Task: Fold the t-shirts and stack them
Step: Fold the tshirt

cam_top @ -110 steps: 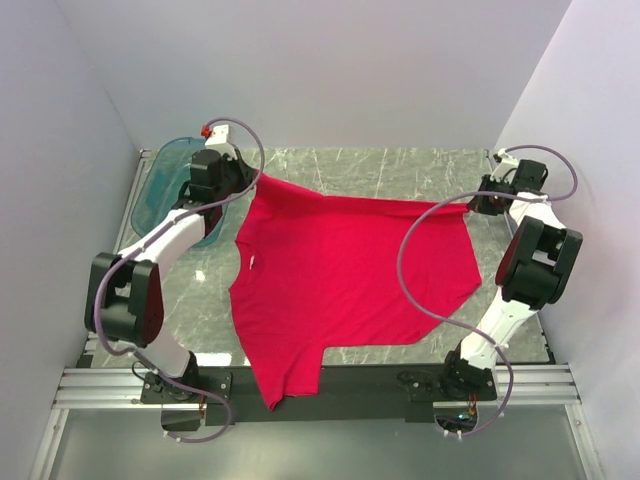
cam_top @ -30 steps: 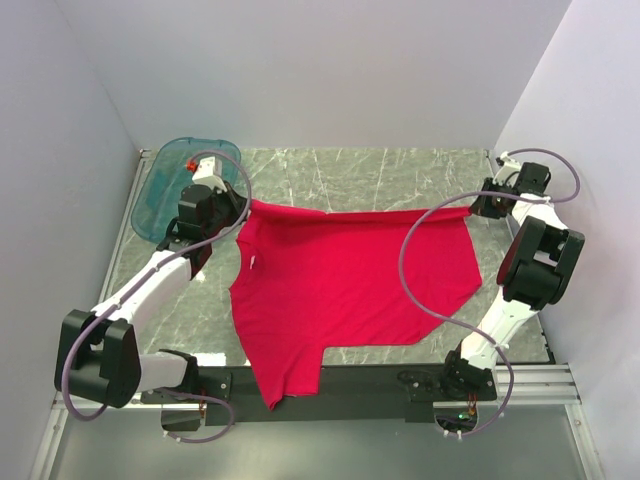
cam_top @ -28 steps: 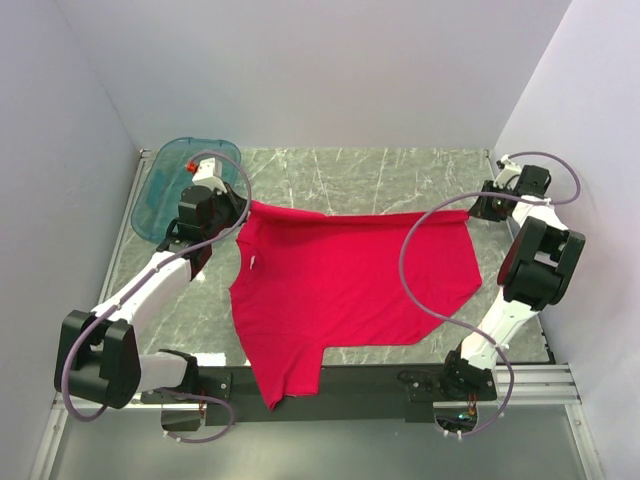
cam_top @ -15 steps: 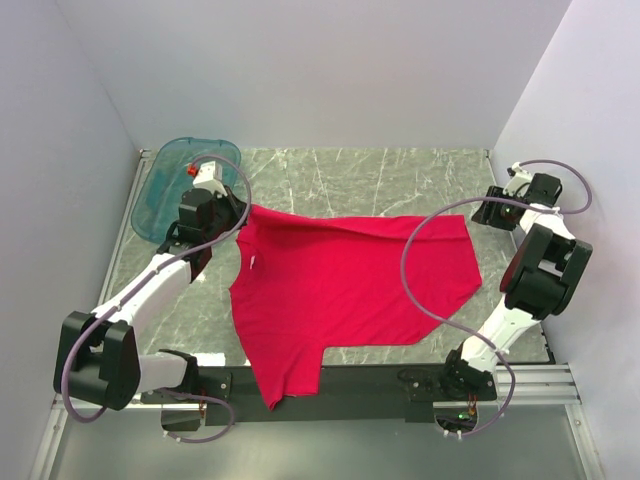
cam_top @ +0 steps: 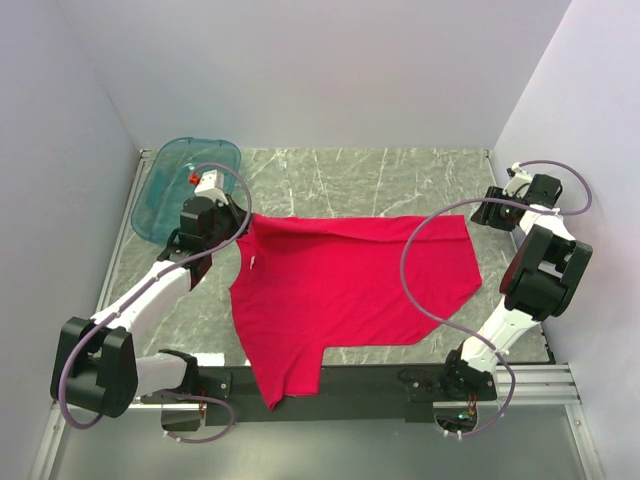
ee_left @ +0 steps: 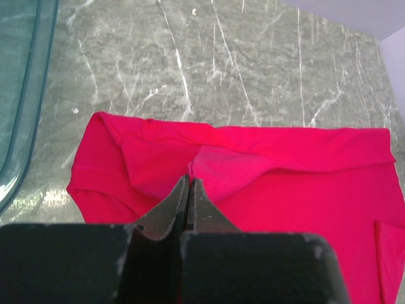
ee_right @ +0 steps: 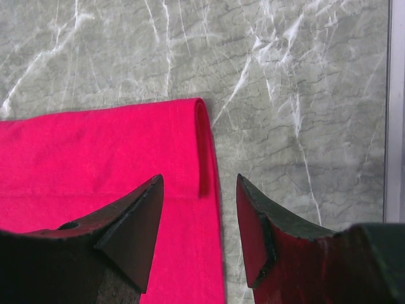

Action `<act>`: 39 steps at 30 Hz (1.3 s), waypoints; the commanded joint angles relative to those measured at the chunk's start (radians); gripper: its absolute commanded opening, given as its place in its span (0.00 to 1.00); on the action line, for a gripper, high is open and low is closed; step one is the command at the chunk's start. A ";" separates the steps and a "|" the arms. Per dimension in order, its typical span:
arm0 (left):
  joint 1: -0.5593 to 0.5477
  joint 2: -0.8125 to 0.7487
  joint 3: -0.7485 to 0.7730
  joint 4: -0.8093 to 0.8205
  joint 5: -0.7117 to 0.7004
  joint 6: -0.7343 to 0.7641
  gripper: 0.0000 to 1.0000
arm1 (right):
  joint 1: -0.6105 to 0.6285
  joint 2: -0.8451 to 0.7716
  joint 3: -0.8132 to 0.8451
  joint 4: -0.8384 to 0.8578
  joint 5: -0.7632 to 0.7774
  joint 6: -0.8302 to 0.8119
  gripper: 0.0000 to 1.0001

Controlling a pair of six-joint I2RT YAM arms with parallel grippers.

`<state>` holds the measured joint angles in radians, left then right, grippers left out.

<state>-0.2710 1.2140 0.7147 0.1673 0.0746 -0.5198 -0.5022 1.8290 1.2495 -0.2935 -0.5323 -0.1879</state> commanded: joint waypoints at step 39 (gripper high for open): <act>-0.022 0.476 0.385 -0.267 0.248 0.086 0.67 | -0.016 -0.102 -0.045 -0.081 -0.175 -0.068 0.57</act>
<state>-0.2844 1.6310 1.0180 -0.0364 0.2699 -0.4896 -0.5098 1.8061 1.2198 -0.3470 -0.6563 -0.2226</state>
